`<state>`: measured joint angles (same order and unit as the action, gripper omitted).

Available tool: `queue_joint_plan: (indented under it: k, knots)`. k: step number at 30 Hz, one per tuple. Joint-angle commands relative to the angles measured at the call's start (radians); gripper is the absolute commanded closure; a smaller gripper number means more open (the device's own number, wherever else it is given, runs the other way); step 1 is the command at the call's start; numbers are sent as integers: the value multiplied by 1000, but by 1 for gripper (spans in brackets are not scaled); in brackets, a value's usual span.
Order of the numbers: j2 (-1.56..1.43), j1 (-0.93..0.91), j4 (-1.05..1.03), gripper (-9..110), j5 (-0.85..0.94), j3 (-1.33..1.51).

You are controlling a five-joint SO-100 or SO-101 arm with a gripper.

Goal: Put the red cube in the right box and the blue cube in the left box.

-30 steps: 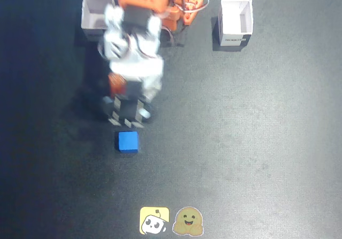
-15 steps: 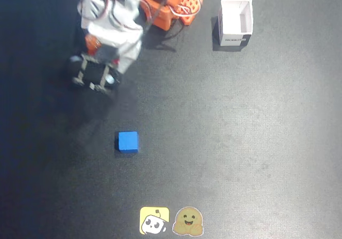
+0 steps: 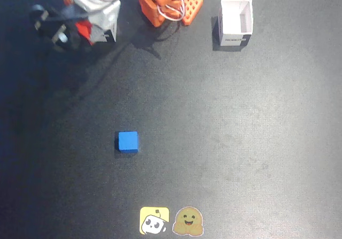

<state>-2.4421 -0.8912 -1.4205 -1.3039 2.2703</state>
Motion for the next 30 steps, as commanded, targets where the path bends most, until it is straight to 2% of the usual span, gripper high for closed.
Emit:
queue_joint_plan:
  k: [1, 18, 30]
  knots:
    - [-49, -75, -5, 93, -3, 5]
    - [-100, -342, -38, 93, -34, 69]
    - [-141, -331, -28, 93, -118, 120]
